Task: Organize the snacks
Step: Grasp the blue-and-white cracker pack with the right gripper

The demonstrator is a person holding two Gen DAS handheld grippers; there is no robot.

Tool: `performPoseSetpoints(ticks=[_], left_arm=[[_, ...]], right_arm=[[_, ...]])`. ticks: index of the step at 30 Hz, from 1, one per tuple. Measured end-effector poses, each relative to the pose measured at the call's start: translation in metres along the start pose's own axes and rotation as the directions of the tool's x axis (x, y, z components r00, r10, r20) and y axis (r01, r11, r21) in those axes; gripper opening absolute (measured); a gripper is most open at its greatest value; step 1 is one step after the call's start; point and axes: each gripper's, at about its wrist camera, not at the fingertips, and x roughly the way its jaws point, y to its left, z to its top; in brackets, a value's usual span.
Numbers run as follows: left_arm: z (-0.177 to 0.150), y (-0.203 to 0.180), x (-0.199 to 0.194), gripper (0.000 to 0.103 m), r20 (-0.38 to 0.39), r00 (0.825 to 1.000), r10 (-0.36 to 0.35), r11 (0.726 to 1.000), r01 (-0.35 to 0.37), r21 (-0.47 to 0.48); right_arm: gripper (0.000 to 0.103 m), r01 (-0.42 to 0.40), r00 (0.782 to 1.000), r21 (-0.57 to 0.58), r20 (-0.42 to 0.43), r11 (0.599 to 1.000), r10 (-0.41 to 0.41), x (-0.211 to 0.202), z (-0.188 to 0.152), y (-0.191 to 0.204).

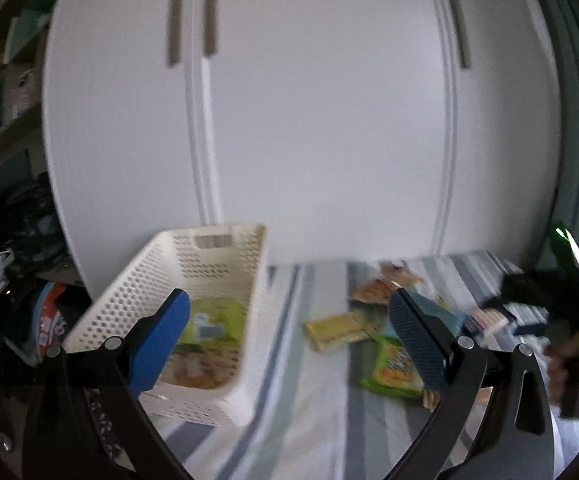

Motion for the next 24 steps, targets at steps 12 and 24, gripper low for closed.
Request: performPoseSetpoints(ticks=[12, 24], left_arm=[[-0.006, -0.005, 0.012, 0.101, -0.066, 0.994, -0.092, 0.996, 0.093, 0.007], [-0.022, -0.018, 0.035, 0.101, -0.213, 0.935, -0.285, 0.957, 0.291, -0.006]], right_arm=[[0.077, 0.144, 0.989, -0.094, 0.03, 0.985, -0.141, 0.035, 0.033, 0.028], [0.052, 0.347, 0.936, -0.393, 0.097, 0.851, -0.337, 0.046, 0.03, 0.053]])
